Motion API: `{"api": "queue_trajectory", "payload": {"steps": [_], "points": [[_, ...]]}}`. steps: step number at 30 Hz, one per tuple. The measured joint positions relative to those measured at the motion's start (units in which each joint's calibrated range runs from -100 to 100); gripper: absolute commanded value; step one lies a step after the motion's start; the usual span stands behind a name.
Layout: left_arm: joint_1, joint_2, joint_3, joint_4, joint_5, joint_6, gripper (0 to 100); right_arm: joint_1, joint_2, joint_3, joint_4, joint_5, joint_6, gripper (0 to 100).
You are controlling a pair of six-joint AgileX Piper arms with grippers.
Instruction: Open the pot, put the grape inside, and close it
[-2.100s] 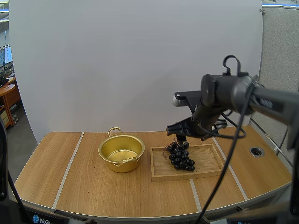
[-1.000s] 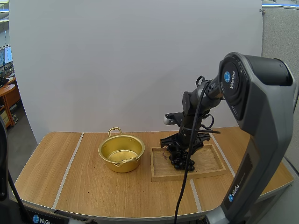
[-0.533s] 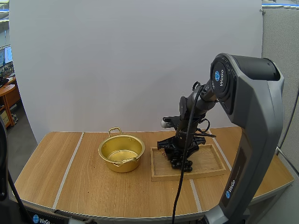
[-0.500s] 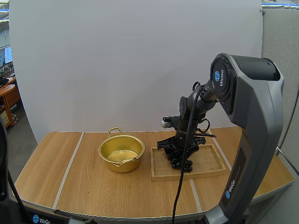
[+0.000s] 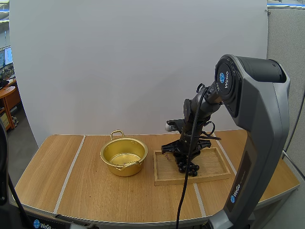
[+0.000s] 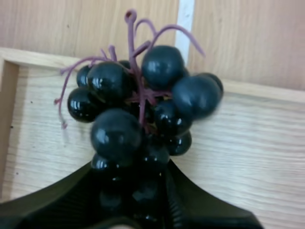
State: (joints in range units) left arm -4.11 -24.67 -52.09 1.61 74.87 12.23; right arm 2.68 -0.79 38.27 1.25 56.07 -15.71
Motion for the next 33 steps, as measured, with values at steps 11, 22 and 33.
{"api": "queue_trajectory", "payload": {"steps": [11,22,33], "points": [[0.00,0.00,0.00,0.00,0.00,0.00,0,0.00,-16.17,0.00,-0.31,4.39,-0.54,0],[0.00,0.00,0.00,0.00,0.00,0.00,0,6.55,-22.19,-5.87,0.31,12.34,-2.34,0],[0.00,0.00,0.00,0.00,0.00,0.00,0,15.13,-18.23,-16.78,2.77,16.29,-2.53,0]]}}
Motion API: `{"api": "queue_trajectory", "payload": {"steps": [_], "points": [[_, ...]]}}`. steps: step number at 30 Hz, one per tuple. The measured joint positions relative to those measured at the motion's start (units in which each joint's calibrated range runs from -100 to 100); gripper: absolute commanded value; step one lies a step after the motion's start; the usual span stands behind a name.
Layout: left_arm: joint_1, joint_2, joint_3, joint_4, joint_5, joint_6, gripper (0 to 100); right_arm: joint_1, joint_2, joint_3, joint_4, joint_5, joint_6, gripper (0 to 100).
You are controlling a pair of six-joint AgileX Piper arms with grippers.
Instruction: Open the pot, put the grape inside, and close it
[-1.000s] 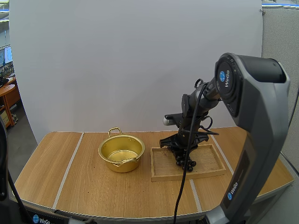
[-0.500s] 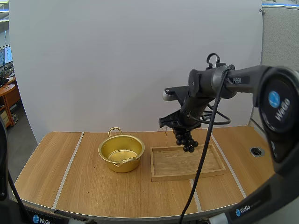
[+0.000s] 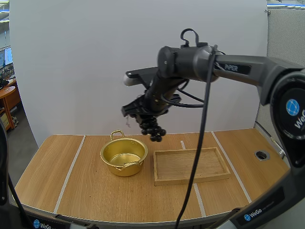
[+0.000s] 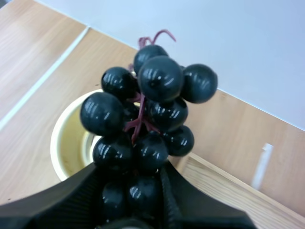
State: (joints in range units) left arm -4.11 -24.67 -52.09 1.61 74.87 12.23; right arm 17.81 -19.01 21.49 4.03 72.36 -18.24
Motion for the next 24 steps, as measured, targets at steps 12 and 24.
{"api": "queue_trajectory", "payload": {"steps": [12,24], "points": [[0.00,0.00,0.00,0.00,0.00,0.00,0,2.78,14.33,-6.25,0.35,0.49,-0.09,0],[0.00,0.00,0.00,0.00,0.00,0.00,0,2.78,24.52,-7.28,0.63,-4.02,-0.43,0]]}}
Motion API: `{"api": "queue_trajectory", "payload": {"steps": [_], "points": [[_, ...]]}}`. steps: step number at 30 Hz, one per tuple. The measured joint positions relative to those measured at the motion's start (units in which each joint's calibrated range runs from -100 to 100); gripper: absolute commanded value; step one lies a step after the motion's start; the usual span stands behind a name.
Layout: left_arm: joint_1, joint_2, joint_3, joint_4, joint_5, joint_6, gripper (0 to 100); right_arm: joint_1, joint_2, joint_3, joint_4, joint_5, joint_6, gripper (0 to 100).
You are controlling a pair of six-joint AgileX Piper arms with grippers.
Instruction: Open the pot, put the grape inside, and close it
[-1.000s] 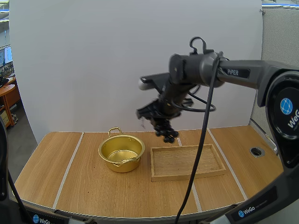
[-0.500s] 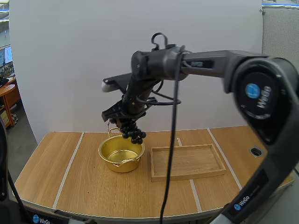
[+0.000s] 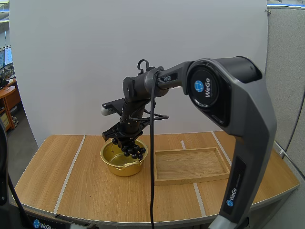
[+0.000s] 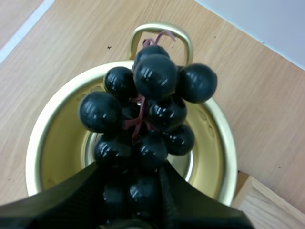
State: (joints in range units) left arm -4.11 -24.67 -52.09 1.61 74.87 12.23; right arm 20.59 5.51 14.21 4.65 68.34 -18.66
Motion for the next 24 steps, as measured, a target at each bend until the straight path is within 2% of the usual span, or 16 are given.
{"api": "queue_trajectory", "payload": {"steps": [18,20,22,23,24], "points": [[0.00,0.00,0.00,0.00,0.00,0.00,0,0.09,8.80,-0.41,1.22,-1.60,-1.43,0],[0.00,0.00,0.00,0.00,0.00,0.00,0,0.09,8.80,-0.41,2.95,-1.60,-2.94,25],[0.00,0.00,0.00,0.00,0.00,0.00,0,0.09,8.80,-0.41,4.11,-1.42,-3.97,62],[0.00,0.00,0.00,0.00,0.00,0.00,0,0.09,8.80,-0.41,4.51,-1.16,-4.19,87],[0.00,0.00,0.00,0.00,0.00,0.00,0,0.09,8.80,-0.41,4.81,-1.15,-4.48,100]]}}
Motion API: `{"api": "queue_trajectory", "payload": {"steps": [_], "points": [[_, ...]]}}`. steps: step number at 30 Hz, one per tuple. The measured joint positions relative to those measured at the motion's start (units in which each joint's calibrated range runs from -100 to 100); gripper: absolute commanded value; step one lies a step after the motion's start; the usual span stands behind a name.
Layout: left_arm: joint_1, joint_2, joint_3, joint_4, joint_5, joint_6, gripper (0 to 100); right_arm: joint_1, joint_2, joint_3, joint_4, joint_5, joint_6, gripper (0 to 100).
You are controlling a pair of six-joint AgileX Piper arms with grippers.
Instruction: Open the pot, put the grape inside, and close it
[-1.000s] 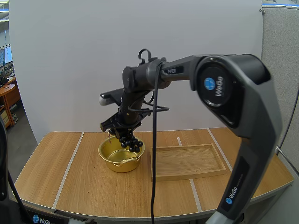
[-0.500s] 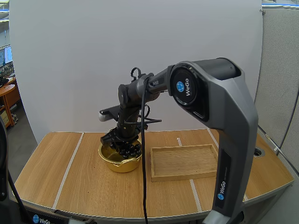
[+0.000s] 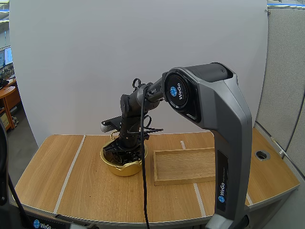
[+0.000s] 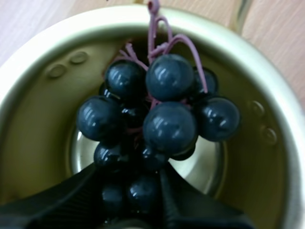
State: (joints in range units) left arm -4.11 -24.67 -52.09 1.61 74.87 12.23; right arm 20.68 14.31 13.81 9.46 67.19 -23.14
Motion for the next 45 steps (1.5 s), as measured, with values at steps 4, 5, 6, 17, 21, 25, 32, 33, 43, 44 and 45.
{"api": "queue_trajectory", "payload": {"steps": [4,5,6,17,21,25,32,33,43,44,45], "points": [[0.00,0.00,0.00,0.00,0.00,0.00,0,0.00,0.00,0.00,0.50,0.37,-0.13,100],[0.00,0.00,0.00,0.00,0.00,0.00,0,0.00,0.00,0.00,0.63,0.44,-0.13,100],[0.00,0.00,0.00,0.00,0.00,0.00,0,0.00,0.00,0.00,0.76,0.58,-0.21,100],[0.00,0.00,0.00,0.00,0.00,0.00,0,0.00,-8.44,-5.75,0.90,6.60,0.38,100],[0.00,0.00,0.00,0.00,0.00,0.00,0,0.00,-12.11,-6.18,0.48,9.94,0.94,100],[0.00,0.00,0.00,0.00,0.00,0.00,0,0.00,-15.07,-6.31,-0.01,14.88,1.02,100],[0.00,0.00,0.00,0.00,0.00,0.00,0,0.00,-22.37,-6.31,-0.61,21.78,2.32,100],[0.00,0.00,0.00,0.00,0.00,0.00,0,0.00,-23.81,-6.31,-0.72,22.72,2.55,100],[0.00,0.00,0.00,0.00,0.00,0.00,0,0.00,-37.33,-6.31,-3.05,31.48,4.79,100],[0.00,0.00,0.00,0.00,0.00,0.00,0,0.00,-38.28,-6.31,-3.15,31.48,4.79,100],[0.00,0.00,0.00,0.00,0.00,0.00,0,0.00,-39.42,-6.31,-3.44,31.66,4.79,100]]}}
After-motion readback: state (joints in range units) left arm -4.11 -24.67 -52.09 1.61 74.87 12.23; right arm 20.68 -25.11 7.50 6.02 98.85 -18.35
